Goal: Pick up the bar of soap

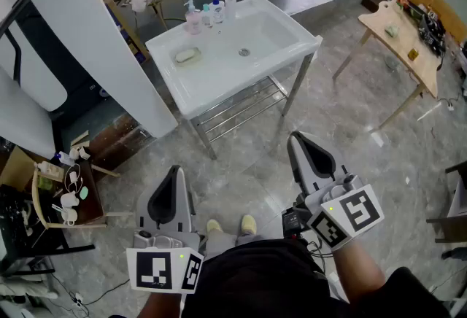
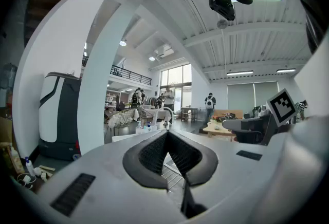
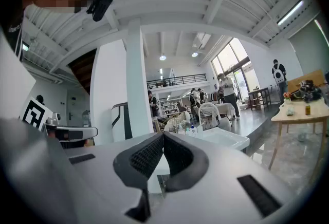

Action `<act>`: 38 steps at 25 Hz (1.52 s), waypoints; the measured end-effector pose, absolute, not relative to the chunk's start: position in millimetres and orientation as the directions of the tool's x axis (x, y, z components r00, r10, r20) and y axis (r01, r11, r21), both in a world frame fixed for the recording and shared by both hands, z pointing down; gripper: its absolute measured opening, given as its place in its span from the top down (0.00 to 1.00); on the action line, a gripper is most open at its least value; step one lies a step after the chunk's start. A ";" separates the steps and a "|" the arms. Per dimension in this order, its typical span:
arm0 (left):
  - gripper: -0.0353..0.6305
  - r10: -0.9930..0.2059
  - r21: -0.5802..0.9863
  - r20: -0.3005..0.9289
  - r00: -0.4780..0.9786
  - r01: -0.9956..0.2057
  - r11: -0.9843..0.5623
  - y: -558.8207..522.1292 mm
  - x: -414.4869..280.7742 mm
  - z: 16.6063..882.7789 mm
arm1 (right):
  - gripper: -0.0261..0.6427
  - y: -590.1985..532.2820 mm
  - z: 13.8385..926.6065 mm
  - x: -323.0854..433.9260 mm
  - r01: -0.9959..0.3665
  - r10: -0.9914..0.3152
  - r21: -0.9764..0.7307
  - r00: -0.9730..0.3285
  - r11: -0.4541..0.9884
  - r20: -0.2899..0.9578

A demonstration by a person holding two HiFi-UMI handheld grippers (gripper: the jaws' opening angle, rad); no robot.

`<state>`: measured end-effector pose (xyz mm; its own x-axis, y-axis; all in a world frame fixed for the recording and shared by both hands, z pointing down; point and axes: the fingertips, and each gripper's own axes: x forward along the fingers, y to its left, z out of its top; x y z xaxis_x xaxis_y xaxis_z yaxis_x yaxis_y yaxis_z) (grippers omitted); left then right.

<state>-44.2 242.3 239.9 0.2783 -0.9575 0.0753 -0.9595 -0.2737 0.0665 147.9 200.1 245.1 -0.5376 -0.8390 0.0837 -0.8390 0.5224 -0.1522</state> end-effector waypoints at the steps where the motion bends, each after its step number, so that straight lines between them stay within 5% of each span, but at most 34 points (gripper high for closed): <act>1: 0.94 -0.959 0.065 0.080 0.273 -0.961 -0.268 242.9 -44.8 239.3 | 0.95 200.9 244.1 147.6 -0.836 -0.836 -0.156 -0.542 0.527 0.082; 38: 0.94 -0.992 0.056 0.042 0.117 -0.992 -0.115 266.5 -71.4 229.5 | 0.95 214.7 254.6 118.0 -0.746 -0.737 -0.181 -0.664 0.641 0.127</act>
